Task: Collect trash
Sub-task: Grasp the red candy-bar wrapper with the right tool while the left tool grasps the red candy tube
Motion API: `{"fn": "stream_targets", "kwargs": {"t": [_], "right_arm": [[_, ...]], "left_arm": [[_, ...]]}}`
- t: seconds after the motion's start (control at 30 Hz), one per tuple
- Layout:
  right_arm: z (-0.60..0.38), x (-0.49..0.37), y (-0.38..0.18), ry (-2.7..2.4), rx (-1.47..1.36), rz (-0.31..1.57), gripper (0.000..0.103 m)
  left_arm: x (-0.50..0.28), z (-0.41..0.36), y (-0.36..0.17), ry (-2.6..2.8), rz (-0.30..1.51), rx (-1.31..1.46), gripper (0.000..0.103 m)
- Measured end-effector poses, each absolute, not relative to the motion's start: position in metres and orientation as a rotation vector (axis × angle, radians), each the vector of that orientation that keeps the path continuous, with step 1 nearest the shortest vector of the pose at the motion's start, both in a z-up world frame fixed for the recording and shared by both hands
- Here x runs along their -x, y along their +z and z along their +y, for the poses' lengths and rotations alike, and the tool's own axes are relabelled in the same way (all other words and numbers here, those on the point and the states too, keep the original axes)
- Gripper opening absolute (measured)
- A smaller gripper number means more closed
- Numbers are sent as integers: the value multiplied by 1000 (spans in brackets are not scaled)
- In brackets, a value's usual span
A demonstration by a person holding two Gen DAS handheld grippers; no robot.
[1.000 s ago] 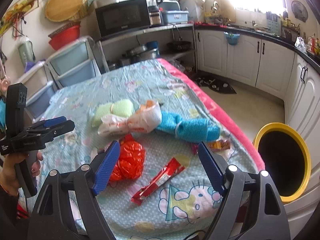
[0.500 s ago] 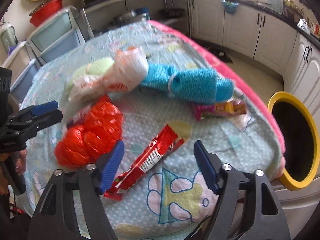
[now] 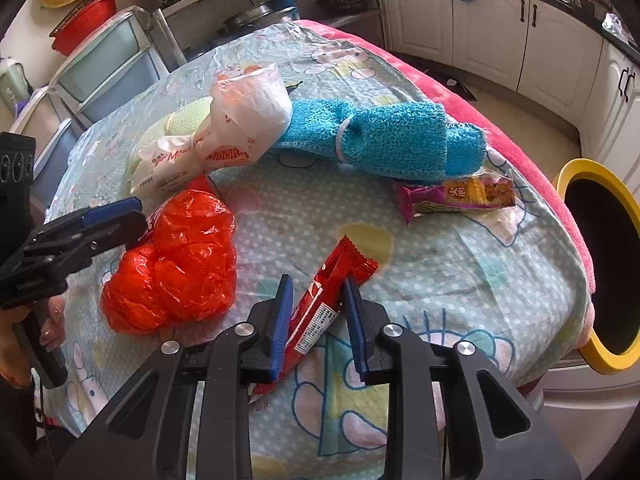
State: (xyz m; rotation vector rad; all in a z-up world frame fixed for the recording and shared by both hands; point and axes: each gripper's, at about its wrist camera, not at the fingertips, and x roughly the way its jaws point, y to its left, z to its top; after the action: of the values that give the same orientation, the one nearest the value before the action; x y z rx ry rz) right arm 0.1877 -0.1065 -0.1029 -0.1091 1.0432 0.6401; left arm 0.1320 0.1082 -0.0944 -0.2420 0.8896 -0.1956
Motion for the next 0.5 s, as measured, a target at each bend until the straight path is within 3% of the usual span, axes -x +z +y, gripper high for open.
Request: {"fn": "stream_targets", "kwargs": {"t": [0.13,0.5], "right_arm": [[-110,-189,-103,646,91,1042,21],[-109,-191,-99,666,95,1020,12]], "left_arm": [[-135,104,-104,-198,926,228,42],[-137,100,-112,-173,951,178,34]]}}
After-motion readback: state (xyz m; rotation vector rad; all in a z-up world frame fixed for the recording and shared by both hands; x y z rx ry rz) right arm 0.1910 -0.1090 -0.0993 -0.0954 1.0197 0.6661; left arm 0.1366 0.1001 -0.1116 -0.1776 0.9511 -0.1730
